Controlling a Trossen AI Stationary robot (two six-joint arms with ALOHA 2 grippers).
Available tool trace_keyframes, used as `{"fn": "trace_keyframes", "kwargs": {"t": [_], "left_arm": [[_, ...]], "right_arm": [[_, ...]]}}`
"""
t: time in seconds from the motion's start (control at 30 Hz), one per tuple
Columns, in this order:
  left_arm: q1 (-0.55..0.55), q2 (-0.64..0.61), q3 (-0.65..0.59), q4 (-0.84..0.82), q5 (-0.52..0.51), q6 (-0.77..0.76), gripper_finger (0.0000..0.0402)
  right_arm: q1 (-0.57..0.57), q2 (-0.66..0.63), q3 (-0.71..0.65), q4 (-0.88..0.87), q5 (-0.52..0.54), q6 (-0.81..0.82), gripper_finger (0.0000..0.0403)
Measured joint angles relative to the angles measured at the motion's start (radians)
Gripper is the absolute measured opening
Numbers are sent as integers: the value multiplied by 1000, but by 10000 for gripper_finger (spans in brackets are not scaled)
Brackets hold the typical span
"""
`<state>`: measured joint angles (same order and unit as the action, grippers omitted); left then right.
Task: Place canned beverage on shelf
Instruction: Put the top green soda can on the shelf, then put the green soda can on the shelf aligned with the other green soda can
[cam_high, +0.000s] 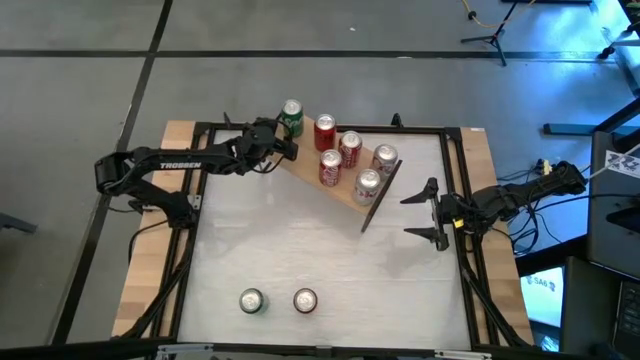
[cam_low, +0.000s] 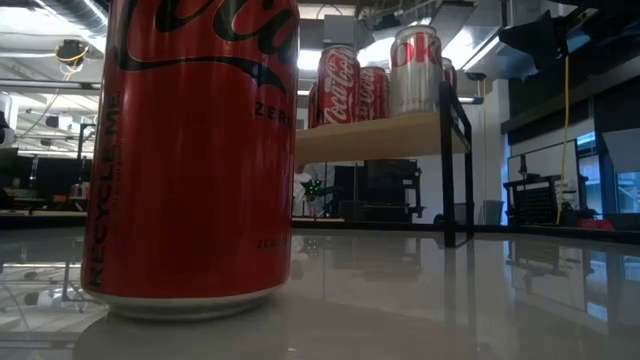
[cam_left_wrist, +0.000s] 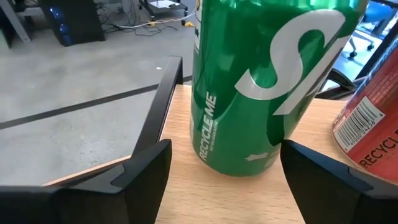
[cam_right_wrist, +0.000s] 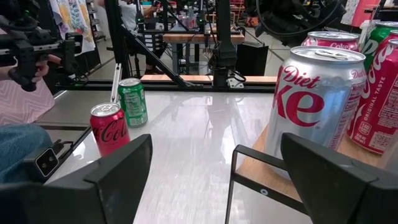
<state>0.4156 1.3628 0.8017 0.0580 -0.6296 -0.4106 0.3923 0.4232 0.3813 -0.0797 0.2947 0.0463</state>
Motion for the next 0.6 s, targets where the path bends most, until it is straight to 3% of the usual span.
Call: {"fn": "trace_keyframes", "kwargs": {"t": [0.3, 0.6], "left_arm": [[-34, -24, -1, -9, 18, -7, 290], [-143, -168, -1, -33, 72, -6, 290]], "right_arm": [[0, 0, 0, 0, 0, 0, 349], [0, 0, 0, 0, 0, 0, 349]]}}
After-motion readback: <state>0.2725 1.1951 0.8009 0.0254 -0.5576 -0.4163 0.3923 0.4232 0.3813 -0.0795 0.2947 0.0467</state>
